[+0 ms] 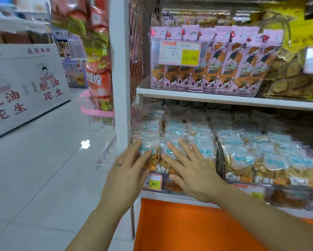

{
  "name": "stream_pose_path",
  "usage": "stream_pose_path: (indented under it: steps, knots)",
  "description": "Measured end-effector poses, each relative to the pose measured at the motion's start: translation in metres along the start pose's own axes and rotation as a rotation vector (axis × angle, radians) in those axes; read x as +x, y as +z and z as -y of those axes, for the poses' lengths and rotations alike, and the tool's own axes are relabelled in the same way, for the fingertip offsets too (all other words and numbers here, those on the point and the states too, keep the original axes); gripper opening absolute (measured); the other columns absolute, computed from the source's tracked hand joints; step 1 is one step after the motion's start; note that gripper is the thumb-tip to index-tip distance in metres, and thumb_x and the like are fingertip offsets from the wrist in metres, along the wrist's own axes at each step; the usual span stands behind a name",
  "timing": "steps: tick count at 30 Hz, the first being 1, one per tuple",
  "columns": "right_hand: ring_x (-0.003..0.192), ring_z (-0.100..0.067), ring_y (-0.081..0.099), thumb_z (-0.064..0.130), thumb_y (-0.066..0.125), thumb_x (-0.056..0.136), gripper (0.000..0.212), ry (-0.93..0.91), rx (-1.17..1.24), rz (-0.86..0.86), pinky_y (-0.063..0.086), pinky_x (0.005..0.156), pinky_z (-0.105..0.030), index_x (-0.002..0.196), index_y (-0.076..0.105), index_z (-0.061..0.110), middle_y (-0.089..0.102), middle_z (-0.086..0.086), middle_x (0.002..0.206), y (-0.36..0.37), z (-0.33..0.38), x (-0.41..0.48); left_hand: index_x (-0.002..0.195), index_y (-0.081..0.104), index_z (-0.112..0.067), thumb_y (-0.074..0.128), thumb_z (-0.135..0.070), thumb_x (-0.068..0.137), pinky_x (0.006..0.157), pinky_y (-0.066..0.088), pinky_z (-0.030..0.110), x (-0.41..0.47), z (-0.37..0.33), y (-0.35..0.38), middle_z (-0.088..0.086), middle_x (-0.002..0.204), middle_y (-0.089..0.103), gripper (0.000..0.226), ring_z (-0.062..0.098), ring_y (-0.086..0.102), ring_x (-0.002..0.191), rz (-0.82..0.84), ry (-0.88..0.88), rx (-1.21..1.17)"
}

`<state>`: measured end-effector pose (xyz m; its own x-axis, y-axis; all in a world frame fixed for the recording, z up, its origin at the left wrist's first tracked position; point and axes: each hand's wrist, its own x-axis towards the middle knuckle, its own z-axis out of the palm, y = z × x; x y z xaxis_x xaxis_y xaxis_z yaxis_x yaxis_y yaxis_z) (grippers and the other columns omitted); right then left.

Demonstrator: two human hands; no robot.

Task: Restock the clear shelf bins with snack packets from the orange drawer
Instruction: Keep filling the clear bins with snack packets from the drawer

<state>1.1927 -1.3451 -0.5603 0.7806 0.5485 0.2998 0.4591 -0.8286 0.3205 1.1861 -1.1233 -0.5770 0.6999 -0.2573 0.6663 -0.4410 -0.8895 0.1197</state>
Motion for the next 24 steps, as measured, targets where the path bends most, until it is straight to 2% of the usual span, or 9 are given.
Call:
stream_pose_path:
  steps: [2,4,7,10,14,16,18,22,24]
  knots:
    - [0.145,-0.026,0.002,0.052,0.015,0.1,0.054,-0.027,-0.016,0.014,0.009,0.11,-0.048,0.147,0.026,0.029,0.015,-0.003,0.157,0.0,-0.003,-0.003,0.133,0.047,-0.026,0.052,-0.034,0.089,0.097,0.042,0.053,-0.002,0.001,0.008,0.015,0.144,0.045,0.045,0.033,0.036,0.13,-0.015,0.065,0.069]
    - [0.145,-0.025,0.003,0.053,0.016,0.1,0.053,-0.047,-0.03,0.016,0.009,0.11,-0.047,0.148,0.025,0.032,0.015,-0.002,0.157,-0.002,-0.009,-0.009,0.132,0.047,-0.029,0.063,-0.032,0.086,0.099,0.041,0.052,0.0,0.002,0.012,0.015,0.145,0.045,0.049,0.032,0.033,0.131,-0.016,0.075,0.078]
    - [0.144,-0.025,0.007,0.051,0.014,0.101,0.052,-0.056,-0.046,0.025,0.011,0.11,-0.046,0.149,0.022,0.033,0.018,-0.002,0.157,-0.005,-0.014,-0.015,0.129,0.055,-0.027,0.075,-0.032,0.078,0.095,0.042,0.046,0.008,0.003,0.01,0.011,0.143,0.048,0.056,0.029,0.037,0.129,-0.019,0.069,0.077]
    - [0.144,-0.024,0.006,0.051,0.011,0.101,0.051,-0.032,-0.009,0.019,0.009,0.109,-0.048,0.148,0.023,0.035,0.018,-0.001,0.157,-0.01,-0.011,-0.014,0.135,0.047,-0.026,0.064,-0.035,0.083,0.101,0.04,0.046,0.014,0.003,0.011,0.009,0.146,0.043,0.056,0.027,0.036,0.134,-0.011,0.151,0.059]
    - [0.146,-0.022,-0.001,0.052,0.007,0.099,0.053,0.081,0.072,0.008,0.003,0.112,-0.053,0.148,0.018,0.033,0.012,0.001,0.158,-0.013,-0.006,-0.001,0.148,0.025,-0.025,0.037,-0.039,0.094,0.115,0.026,0.049,0.013,0.003,0.017,0.005,0.155,0.027,0.057,0.027,0.018,0.144,0.029,0.215,0.035]
    - [0.145,-0.019,-0.014,0.056,0.0,0.095,0.057,0.115,0.109,0.015,-0.003,0.116,-0.054,0.148,0.008,0.035,0.0,0.004,0.159,-0.009,-0.006,0.007,0.15,0.02,-0.025,0.034,-0.038,0.096,0.115,0.021,0.052,0.014,0.004,0.017,0.005,0.157,0.023,0.058,0.03,0.014,0.146,0.044,0.232,0.038]
    - [0.144,-0.019,-0.016,0.059,-0.001,0.094,0.059,0.114,0.11,0.006,-0.001,0.113,-0.056,0.148,0.006,0.036,-0.003,0.005,0.158,-0.005,-0.006,0.012,0.15,0.022,-0.024,0.034,-0.038,0.096,0.118,0.015,0.051,0.017,0.006,0.017,0.006,0.158,0.022,0.057,0.031,0.011,0.146,0.066,0.246,0.045]
    - [0.144,-0.022,-0.002,0.058,0.011,0.096,0.056,0.068,0.064,0.01,0.01,0.111,-0.056,0.148,0.015,0.036,0.006,0.004,0.158,-0.004,-0.012,0.014,0.146,0.034,-0.023,0.038,-0.036,0.093,0.116,0.019,0.049,0.023,0.008,0.015,0.005,0.153,0.033,0.055,0.029,0.025,0.143,0.098,0.258,0.14]
    - [0.144,-0.021,-0.004,0.059,0.014,0.095,0.058,0.046,0.06,0.01,0.01,0.112,-0.054,0.148,0.012,0.038,0.003,0.004,0.158,-0.001,-0.017,0.012,0.141,0.043,-0.021,0.056,-0.032,0.088,0.113,0.023,0.05,0.024,0.006,0.014,0.007,0.149,0.041,0.055,0.03,0.036,0.138,0.078,0.252,0.158]
